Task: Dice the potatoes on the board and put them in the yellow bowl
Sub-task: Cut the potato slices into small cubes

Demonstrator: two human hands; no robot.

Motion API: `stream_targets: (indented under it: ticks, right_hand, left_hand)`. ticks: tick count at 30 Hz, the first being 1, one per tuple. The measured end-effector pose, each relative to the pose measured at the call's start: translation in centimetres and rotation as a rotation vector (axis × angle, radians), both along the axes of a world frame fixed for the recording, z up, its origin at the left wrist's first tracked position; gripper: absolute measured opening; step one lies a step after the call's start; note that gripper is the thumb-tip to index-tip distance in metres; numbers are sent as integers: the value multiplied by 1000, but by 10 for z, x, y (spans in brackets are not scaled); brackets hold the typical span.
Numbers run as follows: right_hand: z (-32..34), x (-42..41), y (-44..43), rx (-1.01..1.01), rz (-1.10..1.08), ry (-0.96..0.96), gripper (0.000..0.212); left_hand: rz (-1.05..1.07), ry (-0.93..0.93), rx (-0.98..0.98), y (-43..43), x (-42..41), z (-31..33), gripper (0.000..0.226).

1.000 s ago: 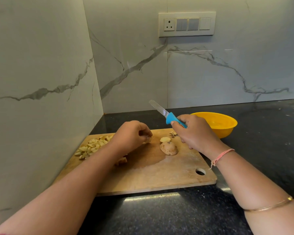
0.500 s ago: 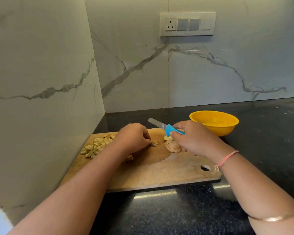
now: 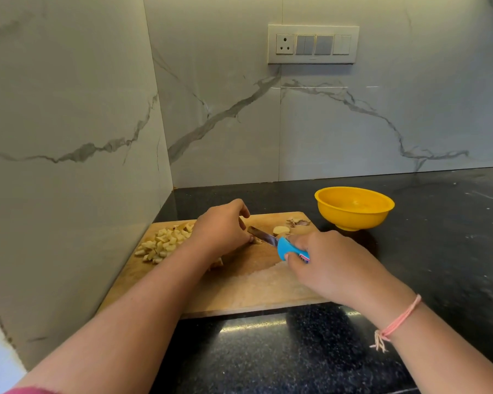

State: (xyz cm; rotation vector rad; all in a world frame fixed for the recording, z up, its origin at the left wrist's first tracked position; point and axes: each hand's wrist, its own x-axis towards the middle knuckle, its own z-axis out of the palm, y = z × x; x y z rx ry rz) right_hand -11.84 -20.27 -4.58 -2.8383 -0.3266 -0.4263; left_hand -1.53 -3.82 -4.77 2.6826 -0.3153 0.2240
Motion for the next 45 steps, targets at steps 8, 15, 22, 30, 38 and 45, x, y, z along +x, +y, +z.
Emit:
stream_targets:
  ticks: [8,15,22,30,38,45]
  right_hand:
    - [-6,1,2,26,-43,19,42]
    - [6,10,14,-2,-63,127,40]
    - [4,13,16,-72,-58,140,38]
    - [7,-18,-2,-97,-40,155,39]
    - [12,-25,-10,-12,-71,61,39]
    - [3,-18,3,20,-51,48,45]
  left_hand:
    - [-19,77,-112,-3,2,-3,34]
    - [-1,87,-137,-6,3,-5,28]
    - [13,94,-163,-6,1,-5,25]
    - [12,99,-169,-6,0,-3,25]
    - [26,103,-184,-3,2,-4,25]
    - [57,96,-162,-3,3,-4,39]
